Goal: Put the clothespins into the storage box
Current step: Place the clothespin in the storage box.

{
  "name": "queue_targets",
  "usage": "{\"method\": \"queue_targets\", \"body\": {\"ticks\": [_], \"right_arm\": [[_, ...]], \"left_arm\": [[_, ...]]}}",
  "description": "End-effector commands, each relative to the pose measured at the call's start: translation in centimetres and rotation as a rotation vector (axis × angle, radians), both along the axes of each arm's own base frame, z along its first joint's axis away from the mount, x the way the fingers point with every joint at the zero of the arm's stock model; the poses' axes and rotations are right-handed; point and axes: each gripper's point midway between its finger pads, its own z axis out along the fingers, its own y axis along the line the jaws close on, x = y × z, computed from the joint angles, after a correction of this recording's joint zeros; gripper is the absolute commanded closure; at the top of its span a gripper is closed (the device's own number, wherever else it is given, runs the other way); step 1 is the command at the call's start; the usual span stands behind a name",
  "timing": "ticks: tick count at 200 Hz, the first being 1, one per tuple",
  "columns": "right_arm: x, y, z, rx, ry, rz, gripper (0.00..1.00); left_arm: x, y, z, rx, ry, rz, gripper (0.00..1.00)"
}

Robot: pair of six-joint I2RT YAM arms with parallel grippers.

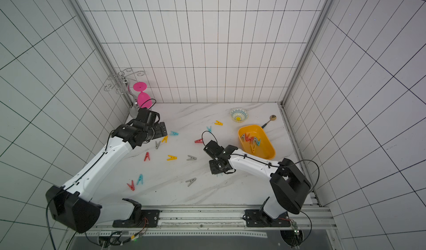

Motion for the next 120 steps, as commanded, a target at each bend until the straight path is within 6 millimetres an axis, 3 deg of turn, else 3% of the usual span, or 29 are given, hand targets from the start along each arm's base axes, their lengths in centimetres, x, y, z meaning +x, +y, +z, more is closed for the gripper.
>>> {"method": "queue_targets", "body": {"ticks": [1,29,51,87,120], "right_arm": [[3.0,-3.0,2.7,0.017,-0.044,-0.067,0.78],[7.4,-7.7,4.9,0.072,-0.088,-0.226,0.79],[9.6,-11.4,5.2,0.091,-0.086,-0.342,0.80],[12.1,-17.6,3.4,0.032,-0.064,-0.528,0.79],[13.4,-21.4,1.3,-0.002,-0.038,-0.641,0.78]], "left_arm": [[0.6,-0.2,1.3,-0.001,-0.032,-0.005,0.01],[0.6,-0.2,1.5,0.001,-0.037,-0.009,0.01],[0.8,-0.3,1.6,-0.004,-0.040,-0.012,0.01],[1.0,-0.6,1.3,-0.012,-0.035,-0.019,0.01],[1.1,-0.6,0.8,-0.007,-0.027,-0.024,0.01]]}}
